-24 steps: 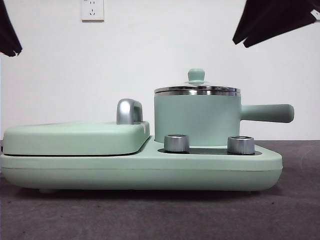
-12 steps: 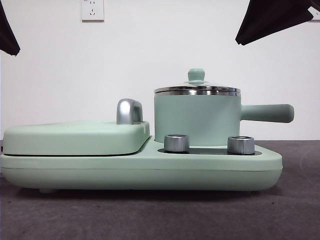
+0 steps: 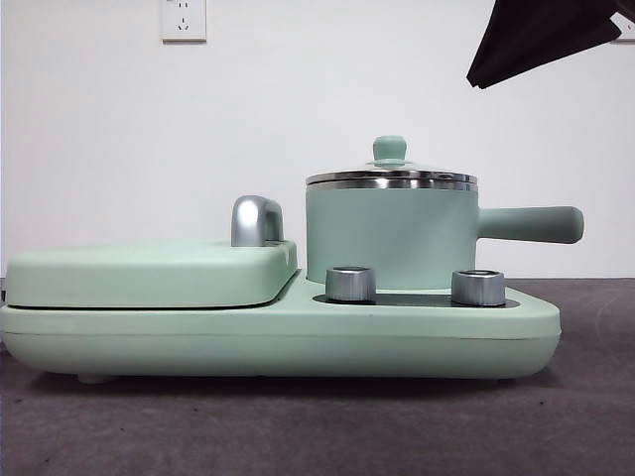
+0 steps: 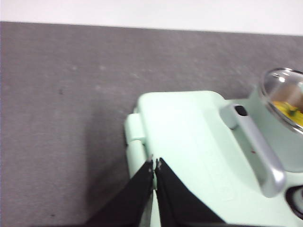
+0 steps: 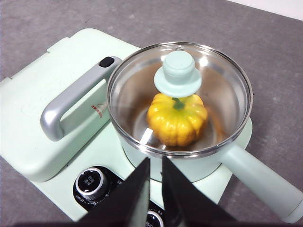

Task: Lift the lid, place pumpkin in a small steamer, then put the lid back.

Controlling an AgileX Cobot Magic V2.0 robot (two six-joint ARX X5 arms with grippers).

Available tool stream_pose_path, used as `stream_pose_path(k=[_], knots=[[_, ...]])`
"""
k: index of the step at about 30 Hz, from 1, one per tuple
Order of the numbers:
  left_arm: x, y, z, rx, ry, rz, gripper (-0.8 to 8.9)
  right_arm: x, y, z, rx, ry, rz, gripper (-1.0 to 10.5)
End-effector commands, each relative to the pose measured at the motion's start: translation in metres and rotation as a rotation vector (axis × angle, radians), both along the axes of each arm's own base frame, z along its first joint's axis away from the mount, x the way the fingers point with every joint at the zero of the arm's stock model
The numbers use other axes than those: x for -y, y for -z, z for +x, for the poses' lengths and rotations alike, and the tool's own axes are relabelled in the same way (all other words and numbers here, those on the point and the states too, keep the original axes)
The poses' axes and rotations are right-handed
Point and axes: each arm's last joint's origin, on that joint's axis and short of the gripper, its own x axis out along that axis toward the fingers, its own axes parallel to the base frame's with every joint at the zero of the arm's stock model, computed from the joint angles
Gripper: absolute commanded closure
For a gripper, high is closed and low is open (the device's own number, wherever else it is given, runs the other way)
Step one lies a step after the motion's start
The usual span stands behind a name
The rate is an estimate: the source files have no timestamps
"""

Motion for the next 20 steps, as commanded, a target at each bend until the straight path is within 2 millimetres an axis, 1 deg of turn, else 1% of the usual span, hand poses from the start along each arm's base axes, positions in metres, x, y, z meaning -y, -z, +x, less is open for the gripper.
stream_pose_path(k=[1, 5, 8, 11, 18, 20], knots=[[-0.006, 0.001, -0.01, 0.088, -0.033, 0.003, 8.07, -0.002, -0.007, 0.0, 0.024, -0.007, 0.011, 9.1], [-0.012, 0.017, -0.023, 0.129, -0.079, 0.001, 8.07, -0.002, -0.007, 0.001, 0.024, -0.007, 0.011, 9.1], [-0.015, 0.035, -0.028, 0.129, -0.102, 0.002, 8.07, -0.002, -0.007, 0.0, 0.024, -0.007, 0.011, 9.1], [-0.017, 0.054, -0.029, 0.16, -0.121, 0.001, 8.07, -0.002, -0.007, 0.001, 0.024, -0.007, 0.012, 9.1], [-0.019, 0.103, -0.03, 0.313, -0.141, -0.016, 8.07, -0.002, -0.007, 0.001, 0.024, -0.007, 0.012, 9.1], [-0.018, 0.115, -0.032, 0.325, -0.141, -0.017, 8.07, -0.002, -0.007, 0.001, 0.024, -0.007, 0.012, 9.1]])
